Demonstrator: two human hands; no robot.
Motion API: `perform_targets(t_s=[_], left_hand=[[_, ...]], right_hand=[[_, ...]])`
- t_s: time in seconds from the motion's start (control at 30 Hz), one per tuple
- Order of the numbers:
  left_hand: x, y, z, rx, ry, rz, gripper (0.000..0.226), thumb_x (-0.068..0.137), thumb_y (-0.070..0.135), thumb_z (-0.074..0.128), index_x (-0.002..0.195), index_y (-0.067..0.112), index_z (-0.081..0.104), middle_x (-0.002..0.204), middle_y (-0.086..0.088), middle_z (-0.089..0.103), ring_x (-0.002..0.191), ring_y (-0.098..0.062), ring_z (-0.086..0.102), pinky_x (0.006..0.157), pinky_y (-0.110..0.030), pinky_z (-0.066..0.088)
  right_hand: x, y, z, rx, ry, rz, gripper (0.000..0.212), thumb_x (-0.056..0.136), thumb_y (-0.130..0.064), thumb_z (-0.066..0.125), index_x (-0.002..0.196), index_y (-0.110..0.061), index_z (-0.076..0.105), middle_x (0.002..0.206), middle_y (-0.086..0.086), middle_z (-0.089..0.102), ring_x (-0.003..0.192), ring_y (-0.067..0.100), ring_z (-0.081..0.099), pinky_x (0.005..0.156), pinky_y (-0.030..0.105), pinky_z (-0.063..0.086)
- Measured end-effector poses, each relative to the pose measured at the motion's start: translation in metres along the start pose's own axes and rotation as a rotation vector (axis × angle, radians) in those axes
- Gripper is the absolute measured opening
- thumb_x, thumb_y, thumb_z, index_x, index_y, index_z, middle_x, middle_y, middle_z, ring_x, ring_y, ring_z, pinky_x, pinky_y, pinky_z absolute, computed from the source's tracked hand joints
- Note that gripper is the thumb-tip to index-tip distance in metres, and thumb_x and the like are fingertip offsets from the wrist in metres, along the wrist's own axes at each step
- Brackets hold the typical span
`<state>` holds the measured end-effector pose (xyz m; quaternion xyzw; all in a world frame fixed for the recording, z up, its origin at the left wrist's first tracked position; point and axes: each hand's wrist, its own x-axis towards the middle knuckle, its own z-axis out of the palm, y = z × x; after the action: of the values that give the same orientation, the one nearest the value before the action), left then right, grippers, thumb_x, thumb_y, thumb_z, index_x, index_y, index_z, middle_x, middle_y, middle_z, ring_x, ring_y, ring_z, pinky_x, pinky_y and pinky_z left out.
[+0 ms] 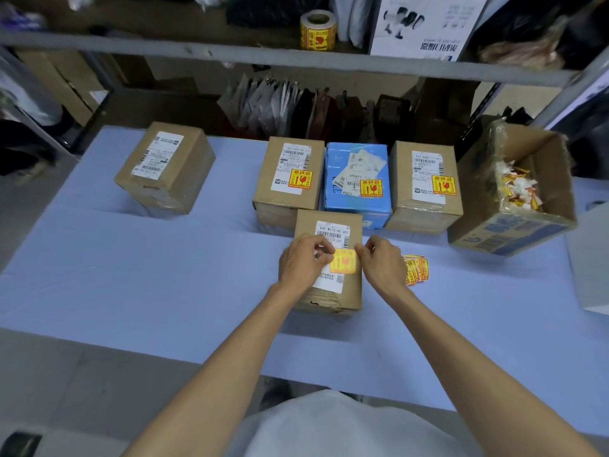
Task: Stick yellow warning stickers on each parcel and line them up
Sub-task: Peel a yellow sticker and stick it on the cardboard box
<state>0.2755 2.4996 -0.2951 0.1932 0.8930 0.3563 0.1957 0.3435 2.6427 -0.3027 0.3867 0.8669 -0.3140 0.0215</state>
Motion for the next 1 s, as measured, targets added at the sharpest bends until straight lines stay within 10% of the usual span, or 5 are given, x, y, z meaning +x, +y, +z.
perform_targets(t_s=[0.53,0.63,0.8,1.0], left_hand=[[-0.01,-0.01,-0.004,0.058,-0.081,0.074,0.033,0.081,0.033,0.072,0.114,0.037,0.067,0.107,0.002,0.057,0.101,-0.016,0.057,0.081,-0.029,0.044],[-0.01,-0.01,-0.002,0.039,-0.054,0.051,0.031,0.08,0.033,0.074,0.11,0.037,0.068,0.105,0.003,0.058,0.098,-0.015,0.057,0.079,-0.028,0.044],[-0.008,-0.008,-0.001,0.018,-0.036,0.033,0.032,0.077,0.028,0.076,0.106,0.036,0.066,0.114,0.006,0.063,0.091,-0.006,0.054,0.073,-0.024,0.039],[-0.003,-0.003,-0.003,-0.062,-0.044,-0.051,0.029,0.091,0.013,0.046,0.109,0.029,0.061,0.124,0.003,0.061,0.105,-0.017,0.056,0.074,-0.025,0.039]], right_hand=[[-0.016,0.014,0.001,0.115,-0.06,-0.117,0.033,0.078,-0.032,0.076,0.094,-0.009,0.058,0.088,0.003,0.066,0.08,0.021,0.06,0.071,0.043,0.052],[-0.012,0.017,0.002,0.167,-0.071,-0.092,0.02,0.083,-0.019,0.07,0.095,-0.007,0.059,0.093,0.01,0.067,0.082,0.027,0.064,0.073,0.049,0.055],[-0.013,0.002,0.002,-0.008,-0.059,-0.063,0.05,0.075,-0.055,0.07,0.09,-0.011,0.052,0.086,0.0,0.058,0.083,0.021,0.058,0.062,0.035,0.042],[-0.005,0.001,0.001,-0.069,-0.023,-0.054,0.021,0.098,-0.029,0.048,0.091,-0.009,0.052,0.102,0.014,0.064,0.09,0.032,0.058,0.068,0.036,0.04]])
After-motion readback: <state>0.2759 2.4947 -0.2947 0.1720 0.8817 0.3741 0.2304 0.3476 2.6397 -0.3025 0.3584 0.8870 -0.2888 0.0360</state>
